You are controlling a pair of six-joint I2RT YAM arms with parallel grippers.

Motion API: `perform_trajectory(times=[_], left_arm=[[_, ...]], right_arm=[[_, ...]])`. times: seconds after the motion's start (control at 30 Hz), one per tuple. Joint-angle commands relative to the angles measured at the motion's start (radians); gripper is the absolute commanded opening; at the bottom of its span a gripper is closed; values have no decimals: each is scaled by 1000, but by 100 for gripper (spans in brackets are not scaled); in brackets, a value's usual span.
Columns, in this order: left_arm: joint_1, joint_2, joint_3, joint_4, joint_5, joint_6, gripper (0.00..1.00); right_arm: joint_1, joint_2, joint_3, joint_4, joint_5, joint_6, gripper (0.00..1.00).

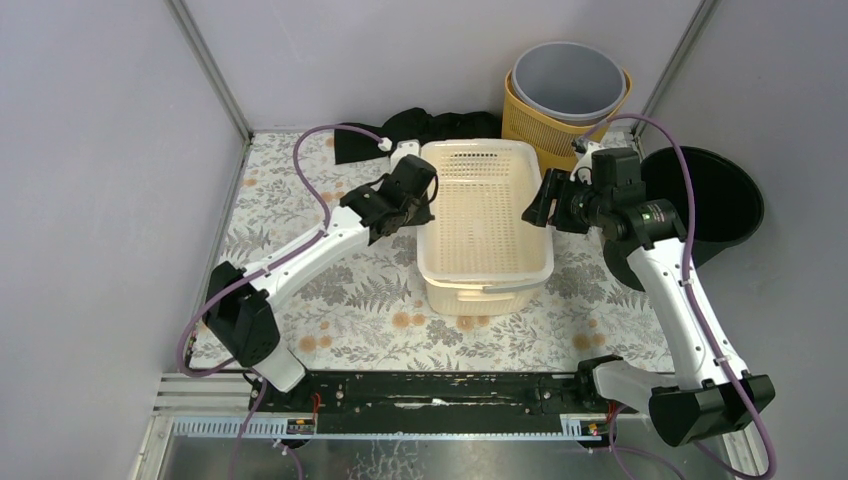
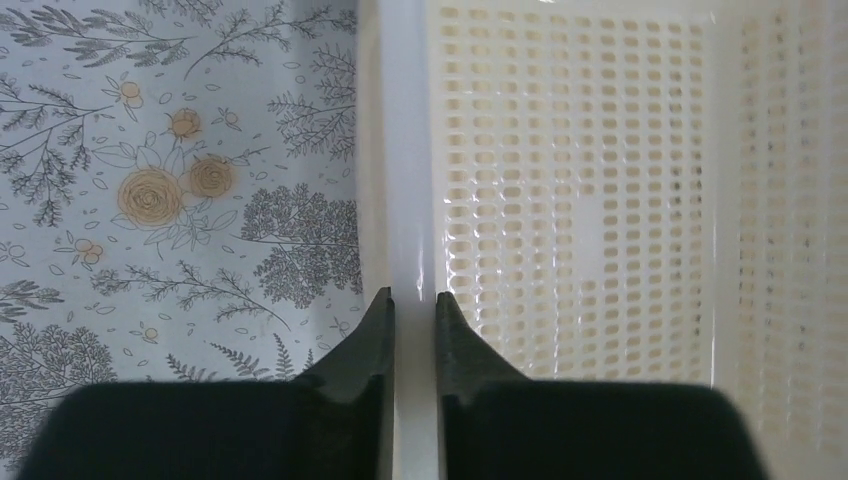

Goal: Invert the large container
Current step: Pick up the container from the container.

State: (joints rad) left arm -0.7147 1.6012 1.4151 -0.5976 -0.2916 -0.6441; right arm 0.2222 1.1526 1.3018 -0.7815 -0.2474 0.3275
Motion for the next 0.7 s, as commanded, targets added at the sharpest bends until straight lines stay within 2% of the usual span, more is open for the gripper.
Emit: perform_trajectory(times=[0.0, 0.03, 0.4, 0.67], left_arm=[[-8, 32, 61, 8, -3, 47, 3], [-8, 36, 78, 1, -3, 52, 0], [-7, -11, 191, -29, 8, 63, 0], [-7, -99, 203, -2, 27, 45, 0]], right_arm=[[6, -54, -15, 11, 22, -2, 67], [6, -64, -22, 11, 24, -1, 68], [5, -101, 24, -31, 70, -15, 67], [4, -132, 59, -41, 102, -8, 67]])
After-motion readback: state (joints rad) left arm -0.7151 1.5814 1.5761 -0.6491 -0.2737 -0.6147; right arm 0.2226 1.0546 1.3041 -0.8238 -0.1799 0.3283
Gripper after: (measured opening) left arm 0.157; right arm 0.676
